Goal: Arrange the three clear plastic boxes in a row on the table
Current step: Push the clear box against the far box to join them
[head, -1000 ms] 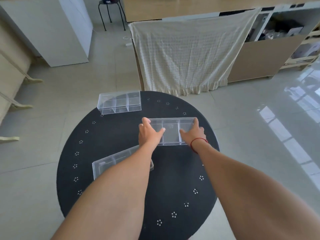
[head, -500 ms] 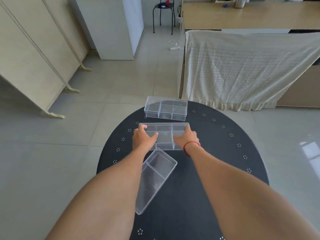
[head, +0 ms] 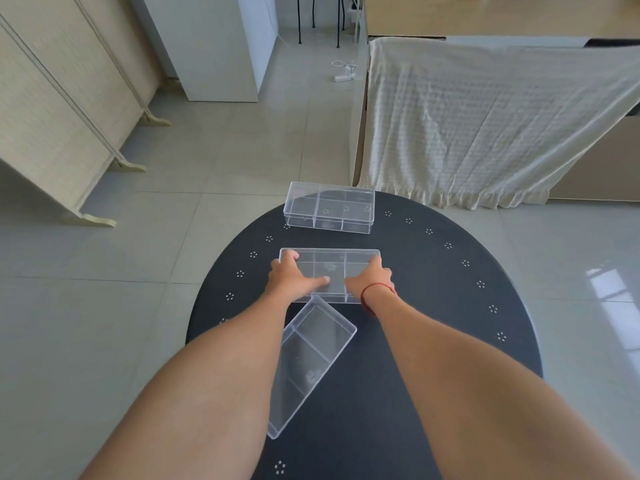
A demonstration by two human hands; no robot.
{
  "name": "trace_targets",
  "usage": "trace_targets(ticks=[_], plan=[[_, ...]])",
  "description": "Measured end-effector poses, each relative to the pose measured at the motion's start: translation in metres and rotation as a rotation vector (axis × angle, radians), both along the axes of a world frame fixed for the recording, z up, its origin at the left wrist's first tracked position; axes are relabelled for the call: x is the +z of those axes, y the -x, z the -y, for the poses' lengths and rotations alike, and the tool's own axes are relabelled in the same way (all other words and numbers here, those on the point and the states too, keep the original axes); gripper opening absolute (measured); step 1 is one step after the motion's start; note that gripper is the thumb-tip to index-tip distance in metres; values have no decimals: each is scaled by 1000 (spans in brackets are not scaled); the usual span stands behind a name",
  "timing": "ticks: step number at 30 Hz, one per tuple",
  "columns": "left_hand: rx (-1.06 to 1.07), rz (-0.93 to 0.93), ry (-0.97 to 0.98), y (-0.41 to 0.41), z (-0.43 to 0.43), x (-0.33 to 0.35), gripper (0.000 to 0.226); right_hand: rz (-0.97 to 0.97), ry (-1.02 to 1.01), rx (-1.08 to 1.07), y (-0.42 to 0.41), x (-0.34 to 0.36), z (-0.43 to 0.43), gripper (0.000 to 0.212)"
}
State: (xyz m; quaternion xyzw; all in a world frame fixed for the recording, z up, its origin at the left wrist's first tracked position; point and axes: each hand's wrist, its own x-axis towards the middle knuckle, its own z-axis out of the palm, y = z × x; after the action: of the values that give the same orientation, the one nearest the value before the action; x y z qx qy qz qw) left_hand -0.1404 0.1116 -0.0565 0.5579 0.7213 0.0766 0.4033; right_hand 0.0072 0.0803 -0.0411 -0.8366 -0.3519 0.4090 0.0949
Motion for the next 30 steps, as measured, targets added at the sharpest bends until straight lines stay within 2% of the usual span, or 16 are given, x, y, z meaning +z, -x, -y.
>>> trace_targets(ticks=[3, 5, 9, 12, 17, 24, 30], plan=[[-68, -115, -30, 0, 5, -2, 83, 176, 3, 128, 2, -2, -1, 68], [-106, -205, -96, -1, 4, 0, 83, 255, -65, 240, 4, -3, -2, 59], [-155, -262, -177, -4, -1, 2, 73, 270, -113, 351, 2, -7, -6, 39], [-192, -292, -158, -5, -8, 2, 74, 254, -114, 393, -2, -9, -9, 51], [-268, -311, -127, -6, -19, 0, 79, 245, -125, 392, -4, -12, -20, 60], [-282, -228, -99, -3, -41, -9, 86, 250, -162, 368, -2, -16, -33, 54], [-213, -227, -186, -4, -46, -13, 79, 225, -193, 333, -2, -20, -42, 58]])
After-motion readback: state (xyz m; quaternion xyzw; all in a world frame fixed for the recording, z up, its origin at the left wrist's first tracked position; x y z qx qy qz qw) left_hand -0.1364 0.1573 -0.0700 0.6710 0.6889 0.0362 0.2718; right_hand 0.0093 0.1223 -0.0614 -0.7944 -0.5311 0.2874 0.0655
